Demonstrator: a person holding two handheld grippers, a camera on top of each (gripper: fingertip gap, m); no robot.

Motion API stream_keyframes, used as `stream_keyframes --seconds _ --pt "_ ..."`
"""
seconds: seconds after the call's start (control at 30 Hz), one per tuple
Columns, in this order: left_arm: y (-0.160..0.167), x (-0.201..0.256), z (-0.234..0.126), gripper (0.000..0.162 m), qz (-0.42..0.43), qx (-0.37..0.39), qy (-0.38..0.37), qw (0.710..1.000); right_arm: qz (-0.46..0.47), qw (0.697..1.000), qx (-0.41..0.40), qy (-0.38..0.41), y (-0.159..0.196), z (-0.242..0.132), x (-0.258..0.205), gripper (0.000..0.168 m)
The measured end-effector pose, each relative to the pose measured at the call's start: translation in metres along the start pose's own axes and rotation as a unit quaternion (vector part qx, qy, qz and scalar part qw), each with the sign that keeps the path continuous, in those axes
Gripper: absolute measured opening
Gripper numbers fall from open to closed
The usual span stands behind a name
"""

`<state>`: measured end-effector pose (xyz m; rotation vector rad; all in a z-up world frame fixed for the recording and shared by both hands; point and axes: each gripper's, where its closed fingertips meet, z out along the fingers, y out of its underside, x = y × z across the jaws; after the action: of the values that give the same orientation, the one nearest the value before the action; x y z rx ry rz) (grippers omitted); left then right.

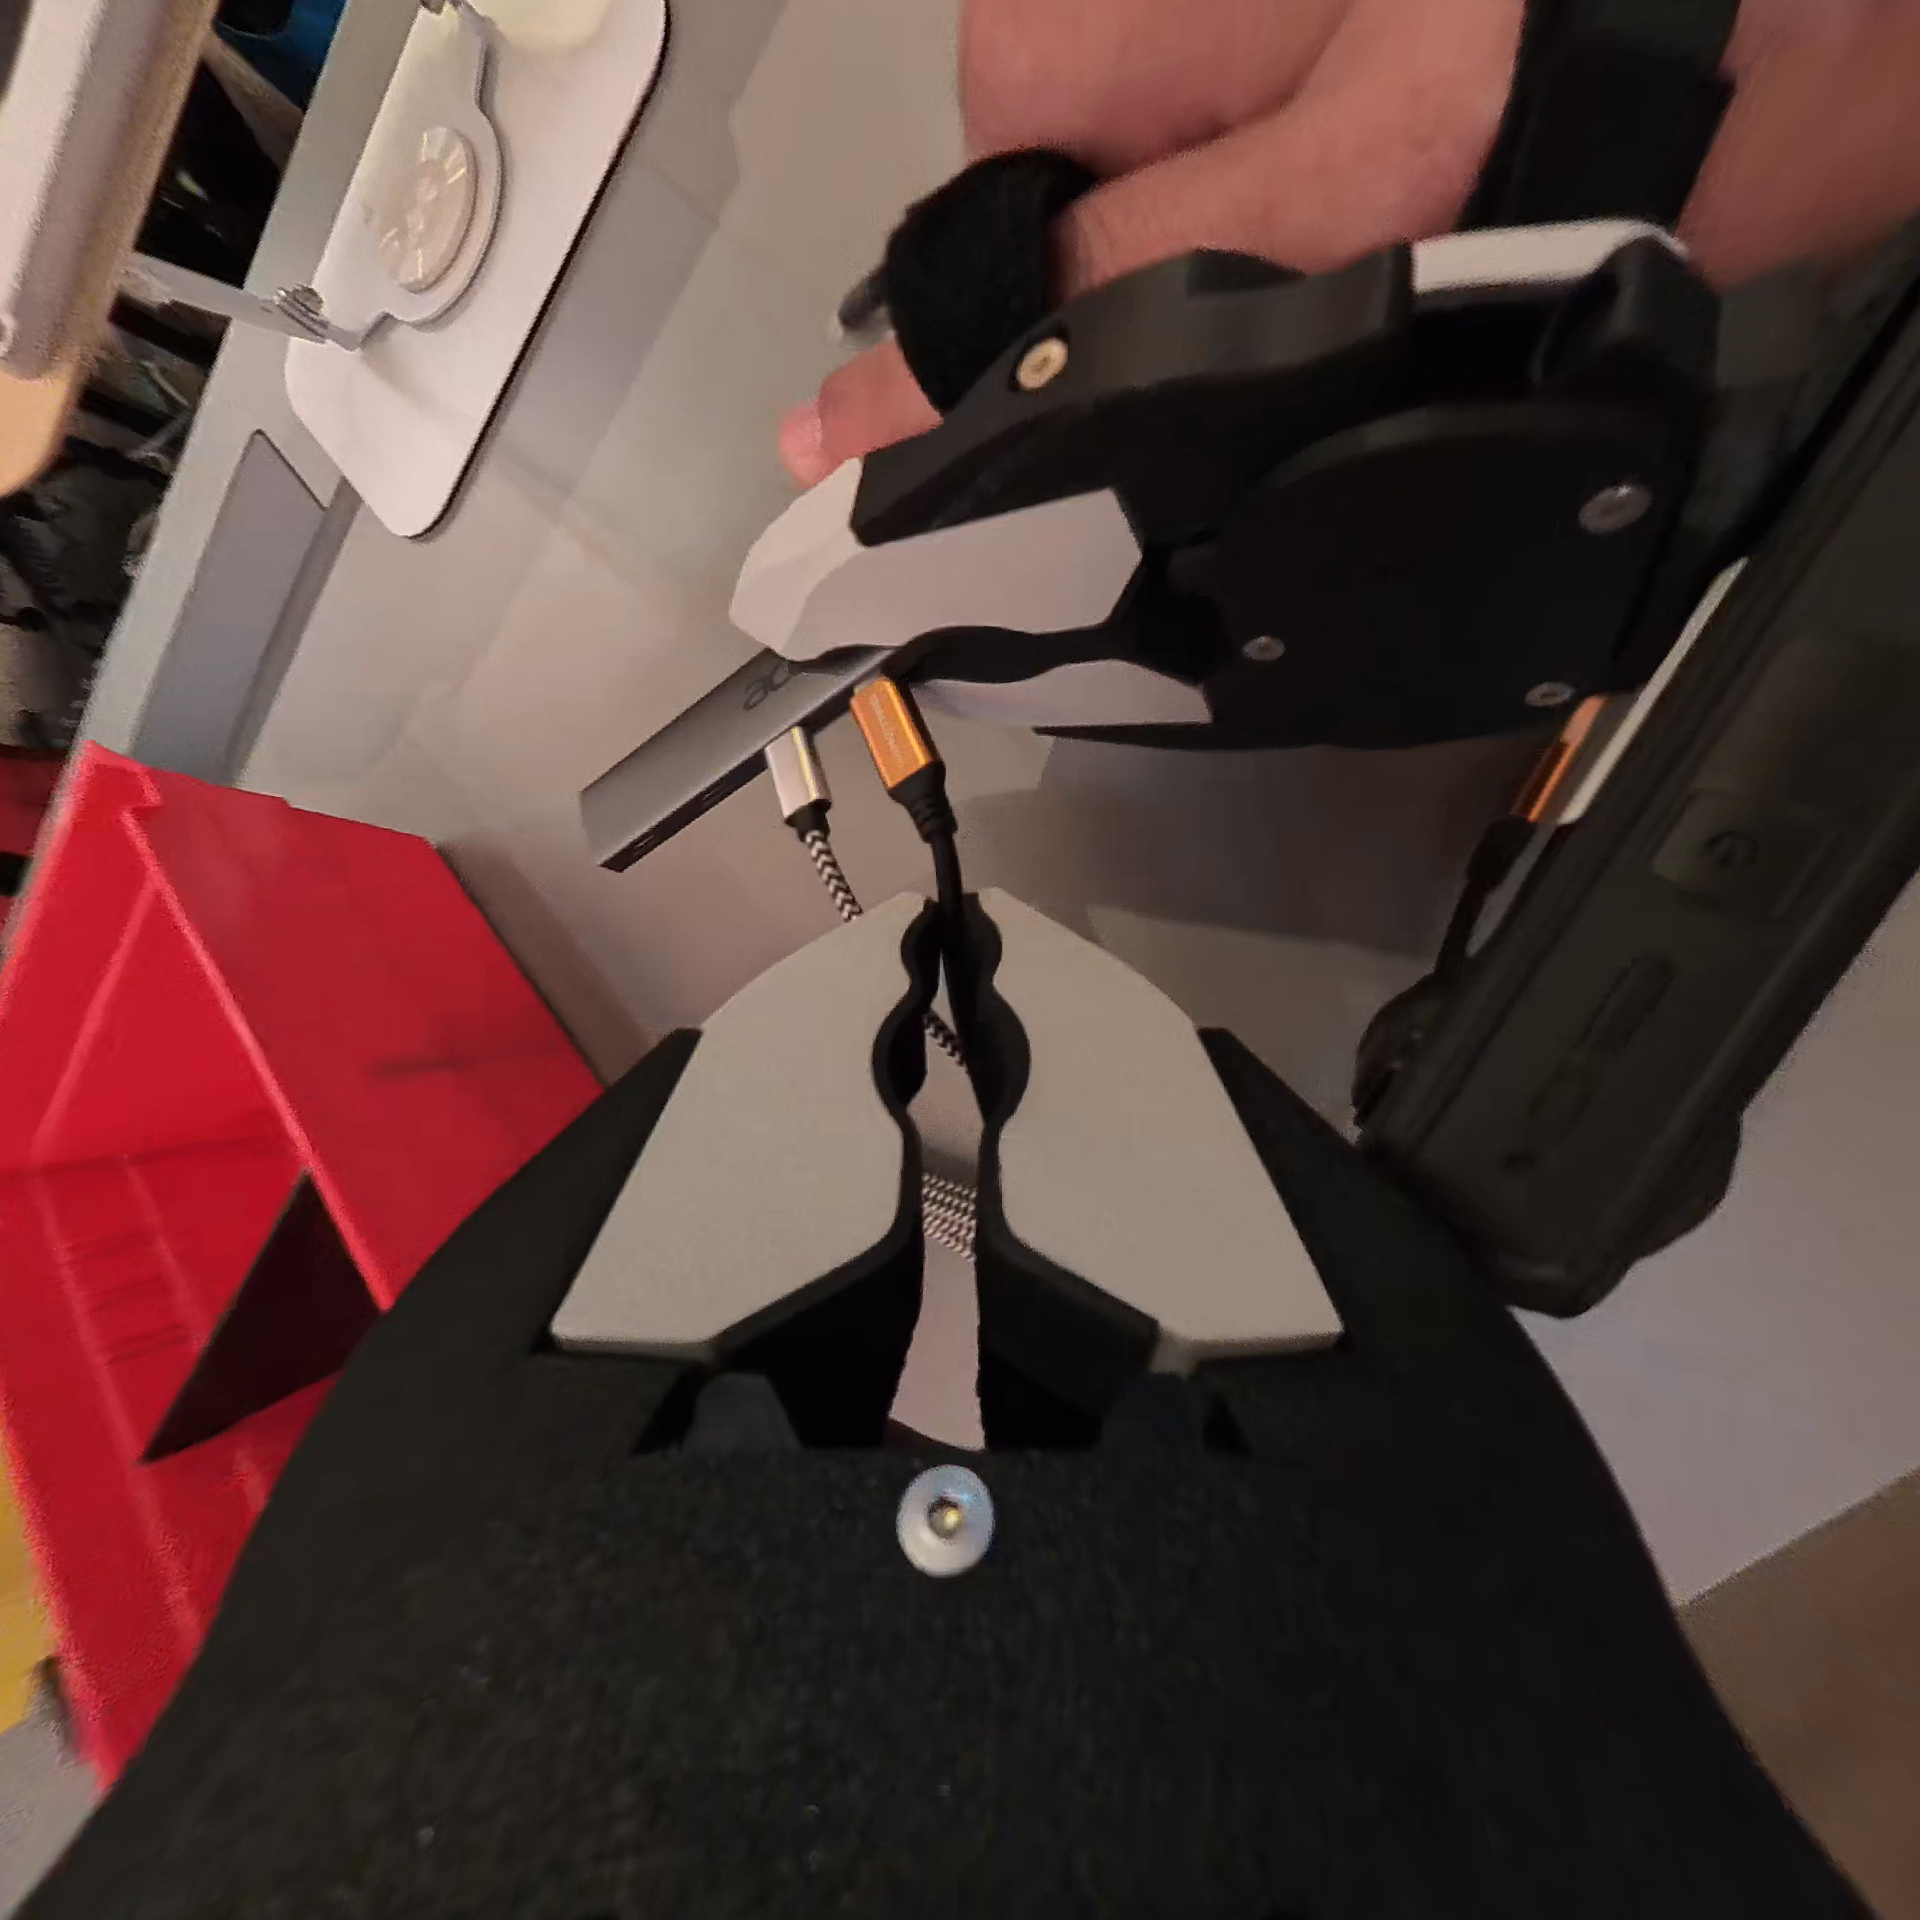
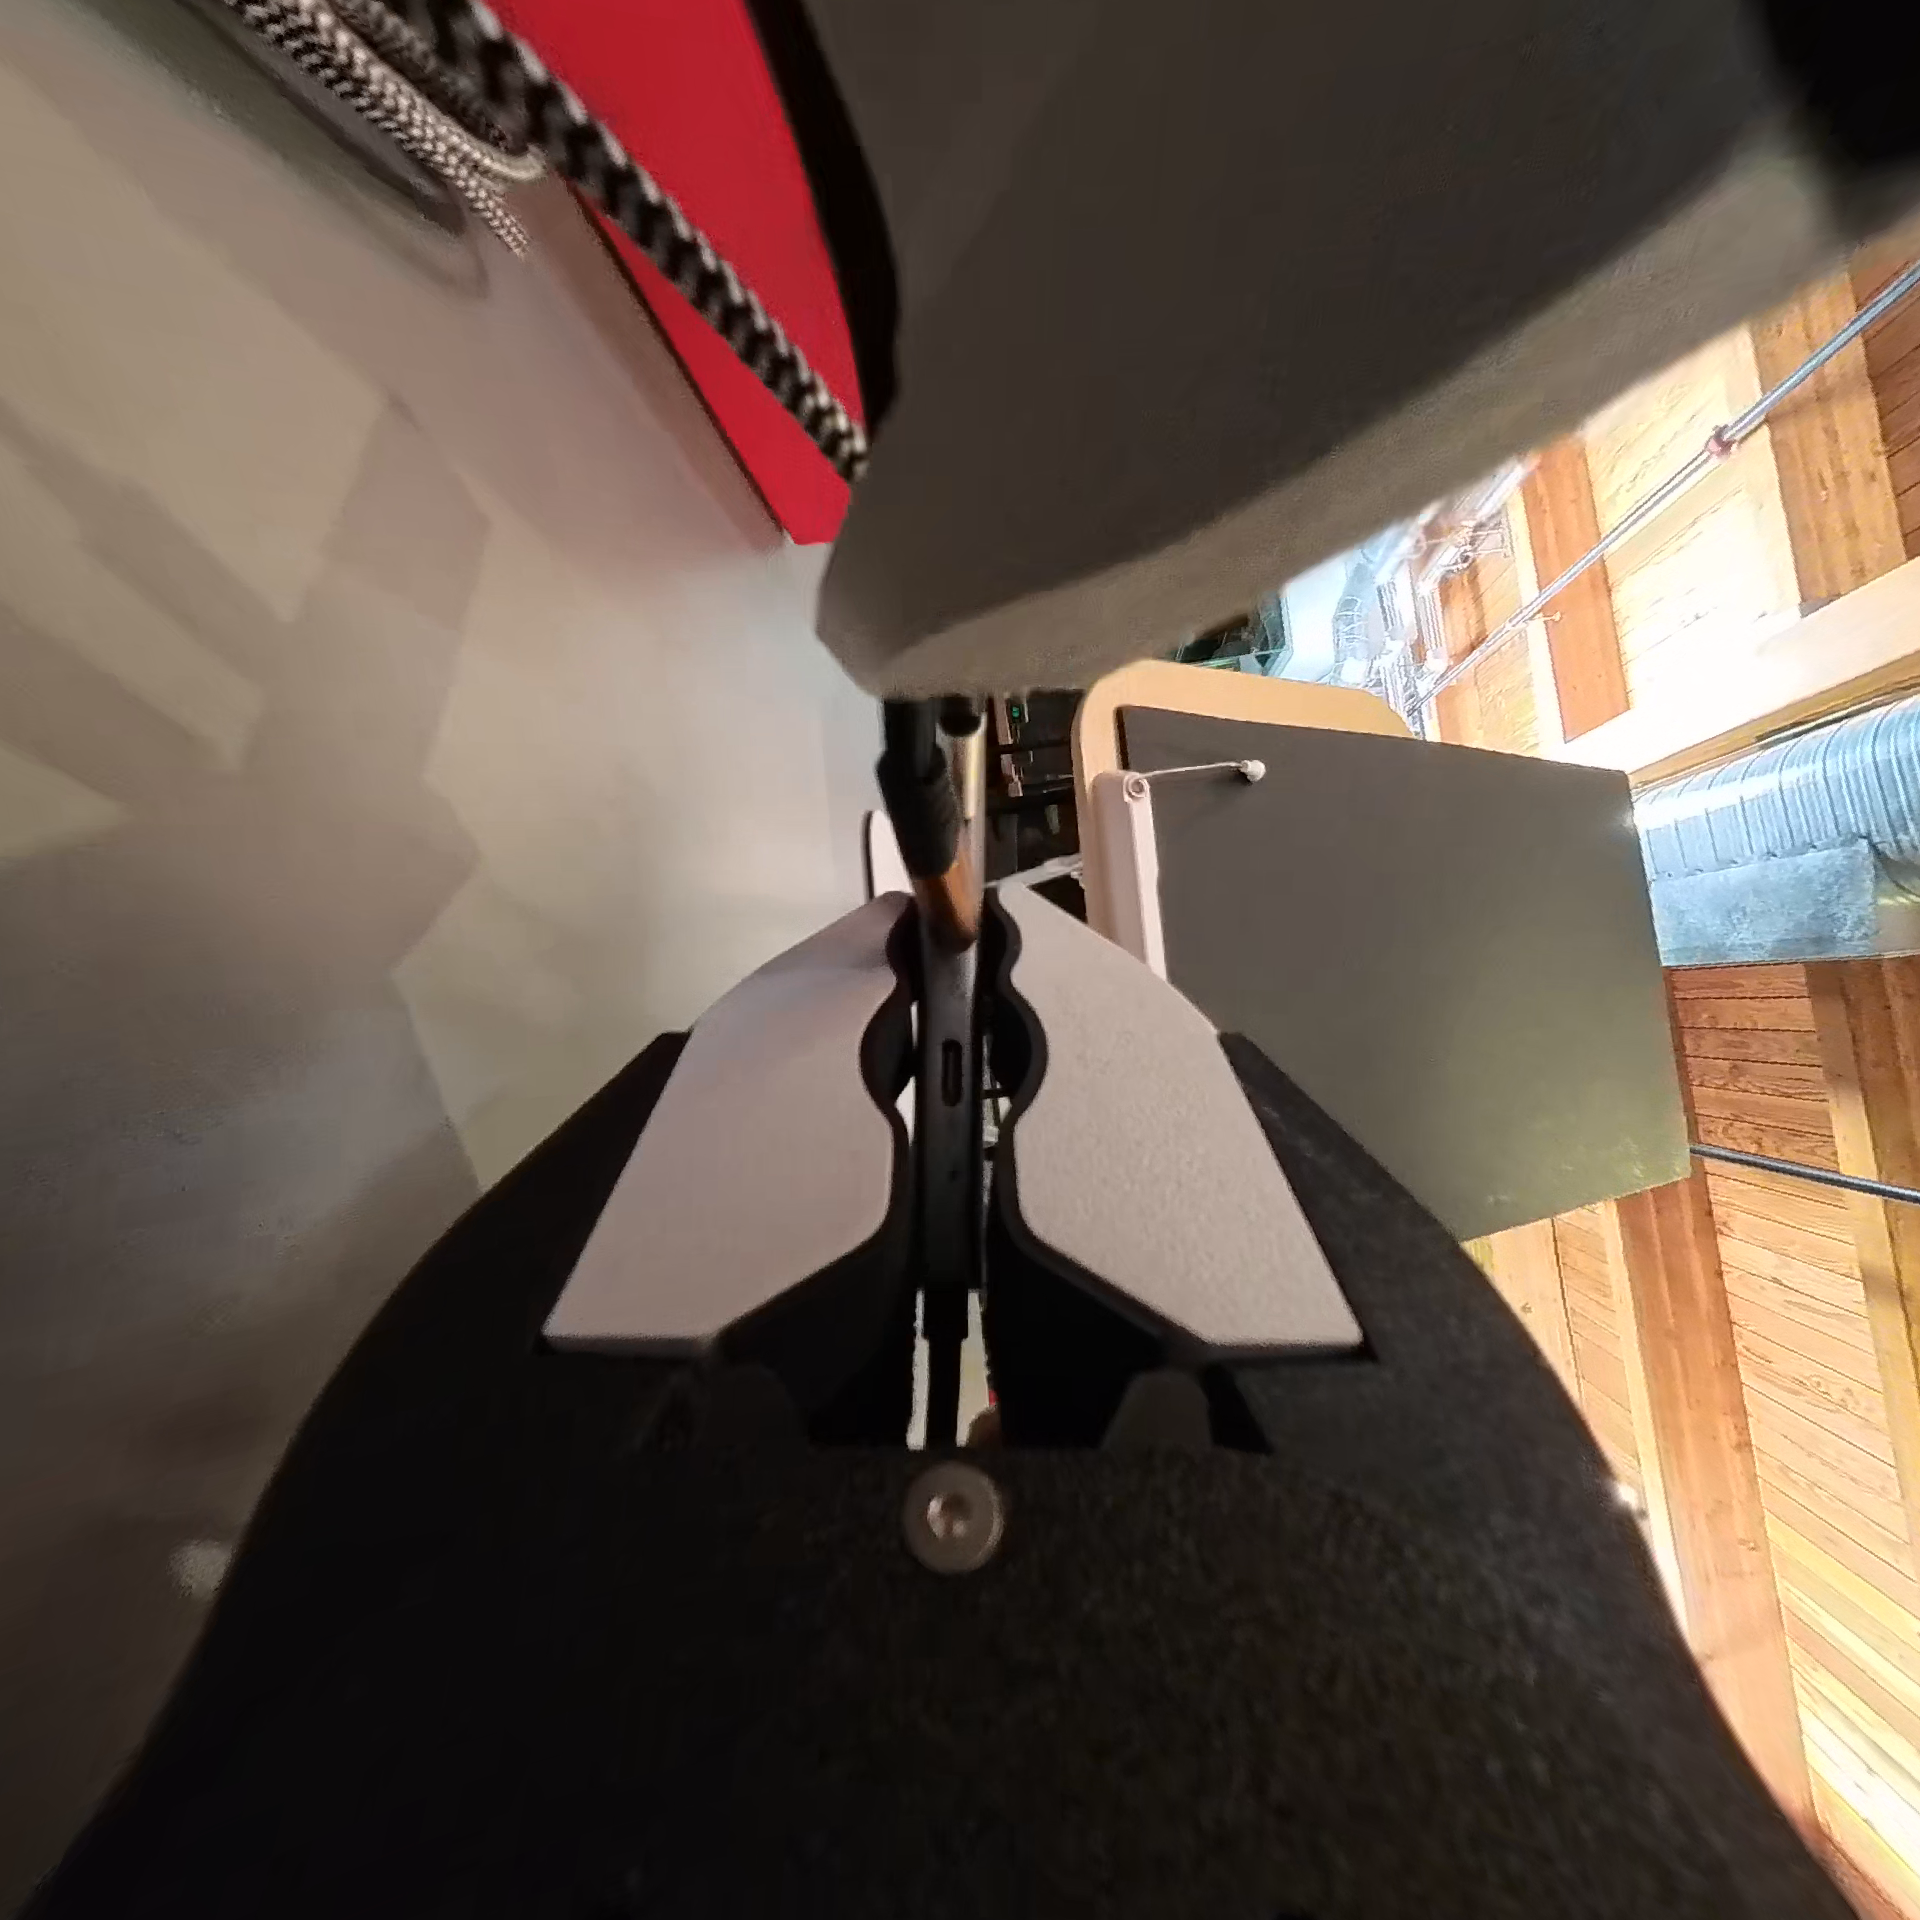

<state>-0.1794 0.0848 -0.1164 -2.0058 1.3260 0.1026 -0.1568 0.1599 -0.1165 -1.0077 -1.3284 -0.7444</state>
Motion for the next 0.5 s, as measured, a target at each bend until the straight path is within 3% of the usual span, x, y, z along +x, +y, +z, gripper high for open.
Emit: stream_keyframes --seconds 0.23,0.5 --pt "-0.016 -0.012 -0.005 0.004 -0.137 0.089 0.071 0.984 0.04 0.999 -0.013 0.006 0.009 -0.002 0.01 0.009" --pt "-0.019 -0.012 0.002 0.003 -0.142 0.135 0.041 0.98 0.033 0.999 -0.041 0.007 0.011 -0.004 0.013 0.009"
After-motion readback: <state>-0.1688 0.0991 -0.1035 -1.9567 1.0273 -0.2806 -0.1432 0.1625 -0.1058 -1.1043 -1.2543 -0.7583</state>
